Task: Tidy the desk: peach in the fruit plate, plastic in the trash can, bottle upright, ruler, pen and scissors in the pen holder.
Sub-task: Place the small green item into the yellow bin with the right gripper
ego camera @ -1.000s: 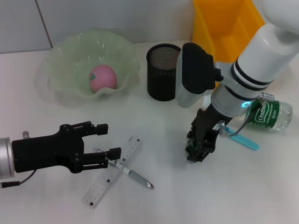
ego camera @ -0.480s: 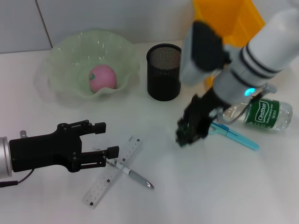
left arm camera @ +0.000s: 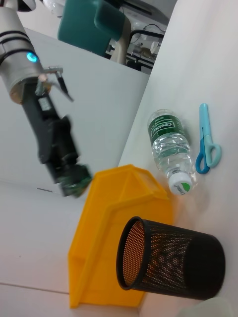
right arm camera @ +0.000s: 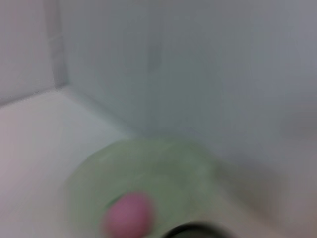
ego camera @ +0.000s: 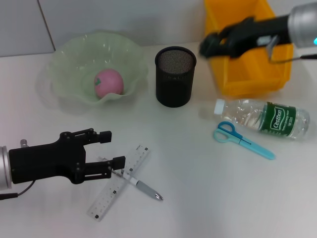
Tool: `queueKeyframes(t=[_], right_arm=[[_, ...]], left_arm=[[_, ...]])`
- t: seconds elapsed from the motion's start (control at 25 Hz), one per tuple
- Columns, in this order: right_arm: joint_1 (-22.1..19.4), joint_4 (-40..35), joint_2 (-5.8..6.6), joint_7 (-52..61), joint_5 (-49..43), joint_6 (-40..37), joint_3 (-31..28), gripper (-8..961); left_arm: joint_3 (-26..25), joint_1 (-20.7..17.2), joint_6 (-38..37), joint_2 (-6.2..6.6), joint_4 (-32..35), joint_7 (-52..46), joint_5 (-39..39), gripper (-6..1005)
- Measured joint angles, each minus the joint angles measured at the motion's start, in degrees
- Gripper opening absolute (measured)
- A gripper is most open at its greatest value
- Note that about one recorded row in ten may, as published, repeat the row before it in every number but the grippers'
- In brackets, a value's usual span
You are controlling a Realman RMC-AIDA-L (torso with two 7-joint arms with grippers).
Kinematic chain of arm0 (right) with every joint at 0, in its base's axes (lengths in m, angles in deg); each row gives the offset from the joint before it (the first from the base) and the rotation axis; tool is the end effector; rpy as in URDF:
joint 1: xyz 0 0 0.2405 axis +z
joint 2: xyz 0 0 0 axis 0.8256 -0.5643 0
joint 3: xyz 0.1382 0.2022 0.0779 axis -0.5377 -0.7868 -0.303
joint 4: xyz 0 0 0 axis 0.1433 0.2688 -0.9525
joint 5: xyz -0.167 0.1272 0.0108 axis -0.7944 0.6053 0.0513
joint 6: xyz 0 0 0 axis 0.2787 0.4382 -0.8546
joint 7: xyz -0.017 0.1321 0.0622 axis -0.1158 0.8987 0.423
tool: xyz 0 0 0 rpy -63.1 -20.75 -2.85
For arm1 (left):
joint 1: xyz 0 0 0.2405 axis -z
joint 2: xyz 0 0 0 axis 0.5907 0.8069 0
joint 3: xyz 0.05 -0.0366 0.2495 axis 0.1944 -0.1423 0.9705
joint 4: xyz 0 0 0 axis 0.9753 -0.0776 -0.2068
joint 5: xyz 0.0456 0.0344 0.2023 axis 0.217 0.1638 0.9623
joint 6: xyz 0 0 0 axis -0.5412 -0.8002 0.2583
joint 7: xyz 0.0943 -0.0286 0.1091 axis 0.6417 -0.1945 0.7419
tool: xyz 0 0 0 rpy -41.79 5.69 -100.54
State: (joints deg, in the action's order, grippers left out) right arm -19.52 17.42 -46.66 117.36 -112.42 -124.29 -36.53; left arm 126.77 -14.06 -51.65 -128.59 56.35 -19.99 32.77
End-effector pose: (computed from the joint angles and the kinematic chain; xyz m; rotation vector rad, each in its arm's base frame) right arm 0.1785 0.4132 0.0650 -2.4962 0.5886 0.3098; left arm -0.2621 0.3009 -0.0160 -2.8277 -0.5966 -0.7610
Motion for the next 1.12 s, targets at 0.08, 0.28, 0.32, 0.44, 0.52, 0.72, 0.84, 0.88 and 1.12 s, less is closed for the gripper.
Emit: queueKeyframes(t=[0.08,0.28,0.32,0.44,0.52,0.72,0.84,0.88,1.12], right_arm=[[-1.95,1.17,-0.05,0.00,2.50,8.44,-1.94,406],[-2.48,6.83,-0.05,0.08,4.39,21.29,-2.09,373],[-2.18,7.96,-0.02,0.09,4.37,22.77,-2.09,364],[-1.49,10.69,0.05,0.09,4.20,25.86,-1.92,339],[-0.86,12.84,0.21,0.07,3.94,27.51,-1.80,324],[0.76,17.44,0.76,0.07,2.63,29.20,-2.25,297],[0.59,17.27,0.59,0.07,2.75,29.53,-2.24,301],[0.43,16.97,0.37,0.07,2.81,29.56,-2.02,303],[0.67,17.19,0.26,0.08,2.57,29.48,-1.81,573]], left_arm=[[0.00,0.00,-0.09,0.04,-0.01,0.00,0.00,800],[0.01,0.00,-0.14,0.00,-0.01,0.00,0.00,800],[0.01,0.00,-0.14,0.00,-0.01,0.00,0.00,800],[0.02,0.05,-0.14,-0.08,-0.01,0.00,0.00,800],[0.06,0.12,-0.14,-0.10,-0.01,0.00,0.00,800],[0.04,0.18,-0.13,-0.09,-0.01,-0.03,0.00,800],[0.01,0.18,-0.13,0.09,-0.01,-0.12,0.01,800],[0.01,0.14,-0.13,0.22,-0.01,-0.20,0.04,800],[0.00,0.04,-0.15,0.36,0.01,-0.19,0.09,800]])
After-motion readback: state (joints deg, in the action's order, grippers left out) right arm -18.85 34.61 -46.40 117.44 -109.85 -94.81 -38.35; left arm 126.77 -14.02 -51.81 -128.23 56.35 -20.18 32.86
